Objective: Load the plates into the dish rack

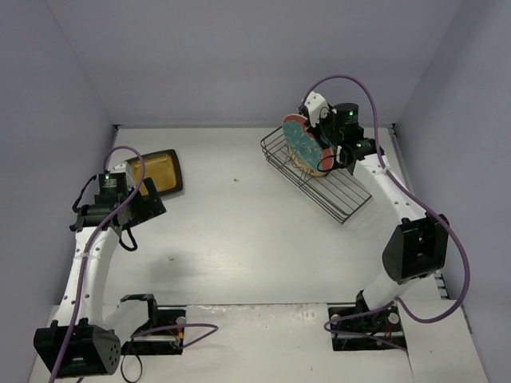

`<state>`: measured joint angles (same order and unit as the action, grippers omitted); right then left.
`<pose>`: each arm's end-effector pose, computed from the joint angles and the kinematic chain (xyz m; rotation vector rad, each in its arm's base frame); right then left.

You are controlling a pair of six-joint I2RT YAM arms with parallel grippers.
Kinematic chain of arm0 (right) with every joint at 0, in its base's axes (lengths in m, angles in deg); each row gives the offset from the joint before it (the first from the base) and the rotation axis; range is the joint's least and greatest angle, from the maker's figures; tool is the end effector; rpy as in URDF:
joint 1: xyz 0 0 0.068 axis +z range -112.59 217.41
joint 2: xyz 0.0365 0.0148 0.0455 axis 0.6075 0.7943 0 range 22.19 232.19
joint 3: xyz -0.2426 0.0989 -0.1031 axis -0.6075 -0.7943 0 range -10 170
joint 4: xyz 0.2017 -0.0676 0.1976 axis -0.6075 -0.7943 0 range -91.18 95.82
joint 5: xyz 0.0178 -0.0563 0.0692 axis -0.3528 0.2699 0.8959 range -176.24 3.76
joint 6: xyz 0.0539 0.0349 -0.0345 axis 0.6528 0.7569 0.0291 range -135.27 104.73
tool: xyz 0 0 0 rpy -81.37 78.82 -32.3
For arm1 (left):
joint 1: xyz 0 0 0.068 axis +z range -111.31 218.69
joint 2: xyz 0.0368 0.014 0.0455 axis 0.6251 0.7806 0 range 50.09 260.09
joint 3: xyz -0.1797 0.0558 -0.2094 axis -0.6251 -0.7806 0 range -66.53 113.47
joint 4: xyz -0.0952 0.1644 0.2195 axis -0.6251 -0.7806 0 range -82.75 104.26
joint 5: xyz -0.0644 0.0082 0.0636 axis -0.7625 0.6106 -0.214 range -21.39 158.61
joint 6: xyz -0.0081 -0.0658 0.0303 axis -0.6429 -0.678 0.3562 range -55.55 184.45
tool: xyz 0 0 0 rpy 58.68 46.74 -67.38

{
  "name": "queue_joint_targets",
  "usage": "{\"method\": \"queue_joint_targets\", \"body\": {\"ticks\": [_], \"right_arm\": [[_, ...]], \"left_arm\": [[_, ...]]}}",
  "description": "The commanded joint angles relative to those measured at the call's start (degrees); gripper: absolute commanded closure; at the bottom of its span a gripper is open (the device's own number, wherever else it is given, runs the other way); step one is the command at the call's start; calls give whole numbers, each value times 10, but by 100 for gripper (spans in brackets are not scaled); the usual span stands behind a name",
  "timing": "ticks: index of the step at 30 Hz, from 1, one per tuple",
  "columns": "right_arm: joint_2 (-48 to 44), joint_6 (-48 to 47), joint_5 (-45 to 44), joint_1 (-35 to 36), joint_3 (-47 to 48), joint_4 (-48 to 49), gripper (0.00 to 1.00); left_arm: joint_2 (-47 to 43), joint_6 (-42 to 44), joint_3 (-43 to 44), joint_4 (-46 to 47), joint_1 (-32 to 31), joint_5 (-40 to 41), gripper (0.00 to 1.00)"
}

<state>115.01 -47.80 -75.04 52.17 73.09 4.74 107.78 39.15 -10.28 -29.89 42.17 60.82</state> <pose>0.4286 0.1251 0.3737 -0.8323 1.5464 -0.0540 0.2449 0.0068 0.3015 -0.5280 2.3248 -0.3434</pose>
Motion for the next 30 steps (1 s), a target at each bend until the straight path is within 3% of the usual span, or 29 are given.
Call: {"method": "queue_joint_targets", "body": {"ticks": [1,30], "right_arm": [[-25,-22,8,-4,49,143,100],[27,-32,64,-25,59,190,100]], "left_arm": [[-4,18,48,-1,1,30,3],[13,24,47,6,1,26,3]]}}
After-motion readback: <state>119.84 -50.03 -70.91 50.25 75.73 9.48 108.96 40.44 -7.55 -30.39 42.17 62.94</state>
